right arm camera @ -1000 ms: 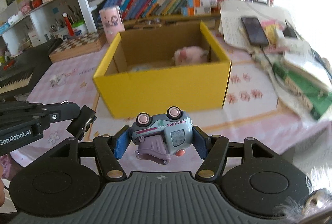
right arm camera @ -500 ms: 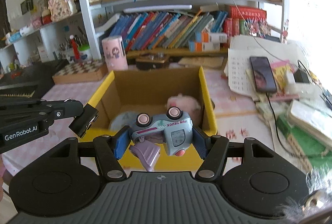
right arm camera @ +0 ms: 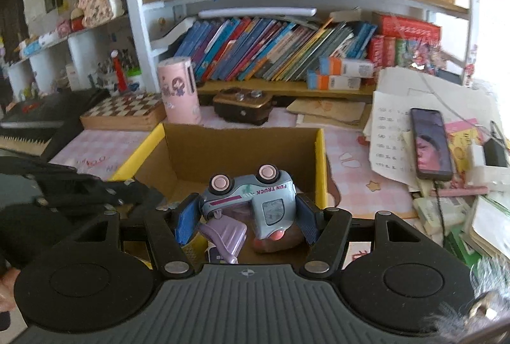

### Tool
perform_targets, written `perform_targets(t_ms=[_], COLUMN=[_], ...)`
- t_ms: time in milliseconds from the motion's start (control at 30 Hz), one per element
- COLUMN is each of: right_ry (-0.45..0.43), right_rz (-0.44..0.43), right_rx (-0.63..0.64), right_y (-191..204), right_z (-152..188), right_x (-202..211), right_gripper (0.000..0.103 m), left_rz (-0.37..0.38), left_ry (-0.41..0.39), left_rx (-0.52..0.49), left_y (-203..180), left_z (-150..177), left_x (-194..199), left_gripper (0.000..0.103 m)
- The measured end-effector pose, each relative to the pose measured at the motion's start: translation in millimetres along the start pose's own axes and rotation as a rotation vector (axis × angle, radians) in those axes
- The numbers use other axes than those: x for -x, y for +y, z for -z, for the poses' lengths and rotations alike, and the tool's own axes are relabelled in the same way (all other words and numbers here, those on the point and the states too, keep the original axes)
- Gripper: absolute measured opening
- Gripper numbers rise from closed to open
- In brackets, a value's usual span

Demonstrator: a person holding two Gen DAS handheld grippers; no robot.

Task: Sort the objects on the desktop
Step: 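Lower the grey toy truck into the yellow box with the right tool, then open the right tool to release the truck inside the box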

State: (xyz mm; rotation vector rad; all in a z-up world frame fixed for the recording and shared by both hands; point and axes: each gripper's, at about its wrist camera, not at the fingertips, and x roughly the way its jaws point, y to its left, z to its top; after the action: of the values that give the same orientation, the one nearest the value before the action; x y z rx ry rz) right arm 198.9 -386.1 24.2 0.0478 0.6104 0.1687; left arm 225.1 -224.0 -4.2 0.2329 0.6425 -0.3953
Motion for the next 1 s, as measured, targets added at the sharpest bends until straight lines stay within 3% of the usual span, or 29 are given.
perform_targets(t_ms=[200, 567, 767, 900, 1000], right_ry=[0.060, 0.180, 0.243, 0.292, 0.317], right_rz=[-0.032, -0.098, -0.145, -0.178, -0.197], right_rx=[0.054, 0.199, 0.348, 0.507, 0.593], right_y=[-0.9, 3.3, 10.8, 20.9, 25.9], right_z=[-4.6, -13.0, -24.7, -32.0, -35.5], right_x=[-27.8, -70.6, -98.6, -117.5, -130.2], right_gripper=[0.061, 0.061, 0.061, 0.061, 0.061], left_rz=[-0.007, 0.001, -0.030, -0.047, -0.056], left_ry=[0.087, 0.147, 0.133, 0.084, 0.035], left_rx=[-0.004, 0.019, 0.002, -0.022, -0.036], left_y=[-2.1, 4.9, 3.7, 3.2, 3.6], left_z=[11.2, 9.5, 9.2, 9.0, 9.4], left_x=[-24.1, -44.0, -46.8, -39.2, -27.5], left_gripper=[0.000, 0.000, 0.006, 0.016, 0.018])
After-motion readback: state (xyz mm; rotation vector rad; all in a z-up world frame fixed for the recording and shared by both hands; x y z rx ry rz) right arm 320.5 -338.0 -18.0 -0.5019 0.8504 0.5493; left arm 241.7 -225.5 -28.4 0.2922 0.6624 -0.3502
